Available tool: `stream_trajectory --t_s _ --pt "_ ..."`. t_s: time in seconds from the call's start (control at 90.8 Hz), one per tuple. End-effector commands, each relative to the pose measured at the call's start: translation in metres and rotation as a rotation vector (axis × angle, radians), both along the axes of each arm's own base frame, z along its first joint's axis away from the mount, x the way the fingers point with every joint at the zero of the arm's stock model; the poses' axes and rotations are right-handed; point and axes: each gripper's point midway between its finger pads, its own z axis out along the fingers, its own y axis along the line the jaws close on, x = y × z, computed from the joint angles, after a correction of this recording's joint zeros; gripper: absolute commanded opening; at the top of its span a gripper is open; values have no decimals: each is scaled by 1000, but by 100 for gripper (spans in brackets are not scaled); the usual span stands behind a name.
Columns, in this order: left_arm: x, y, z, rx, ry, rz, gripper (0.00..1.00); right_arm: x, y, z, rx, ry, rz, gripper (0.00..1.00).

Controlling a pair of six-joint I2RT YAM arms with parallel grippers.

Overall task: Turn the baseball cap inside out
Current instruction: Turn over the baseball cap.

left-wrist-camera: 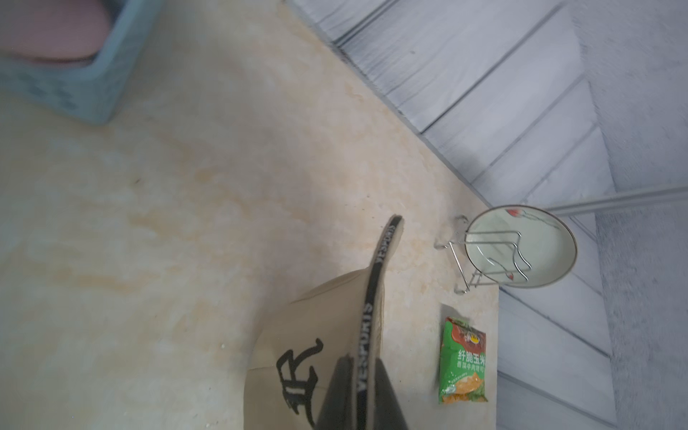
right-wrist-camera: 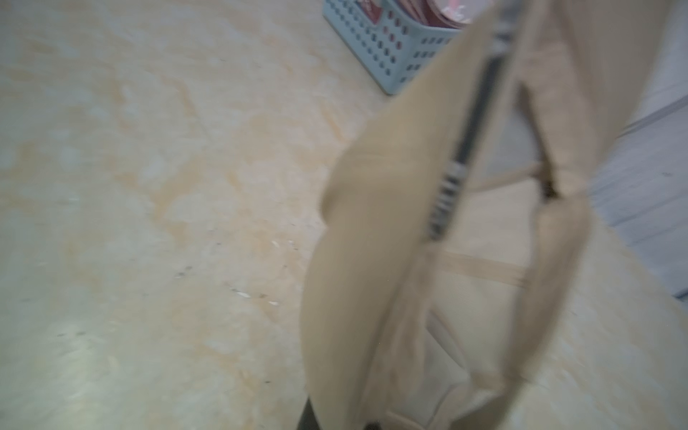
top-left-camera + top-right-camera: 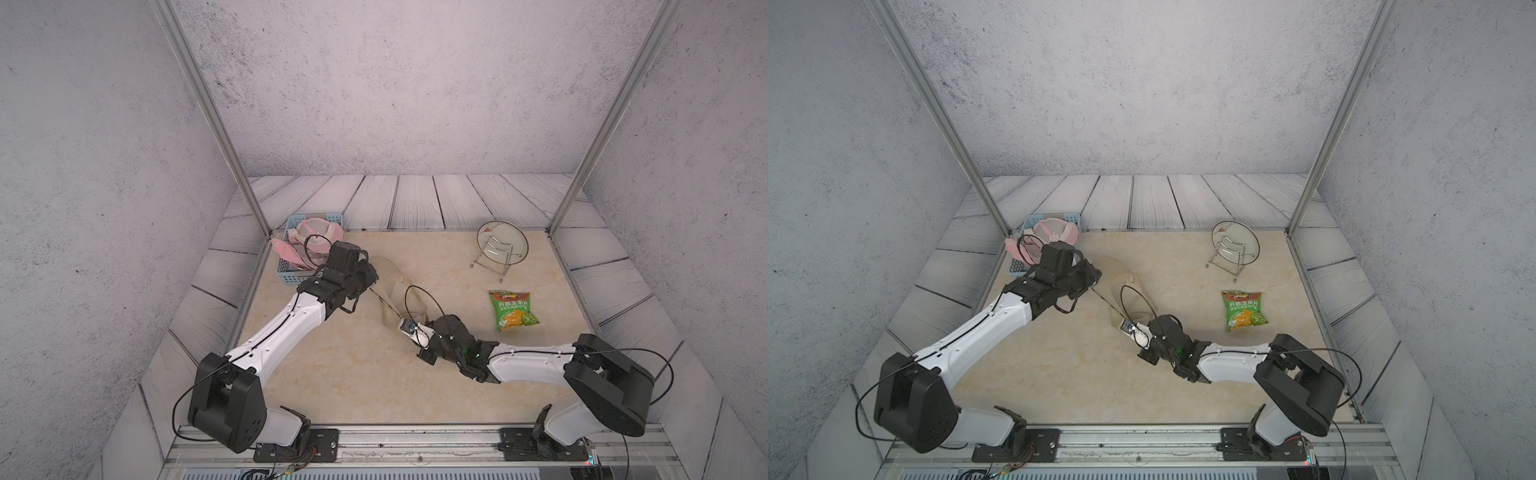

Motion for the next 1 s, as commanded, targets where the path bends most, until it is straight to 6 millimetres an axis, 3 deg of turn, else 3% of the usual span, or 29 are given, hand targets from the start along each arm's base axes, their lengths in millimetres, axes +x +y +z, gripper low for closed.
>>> stream_trajectory --t_s 0.0,0.176,0.308,0.396,0.528,0.628,0.87,0.991 --pt "7 -38 69 -1 -310 -341 0 -48 3 -5 -13 329 171 7" --pt "-2 -50 105 24 -415 -552 0 -45 -1 -15 -39 487 141 11" --pt "-6 -43 107 123 -436 -590 0 -37 -12 -21 -57 517 74 17" --pt "-13 -40 104 163 -454 -622 0 -31 -19 -17 -58 495 30 29" --pt "-22 -45 97 135 -465 -671 0 -25 -23 11 13 409 6 49" --pt "-23 -47 90 119 -448 -678 0 -19 -29 41 94 318 -32 57" --pt "-25 -52 81 75 -434 -695 0 -21 -43 98 229 178 -66 62" --pt "-33 -63 88 -50 -428 -719 0 0 -50 117 311 102 -186 56"
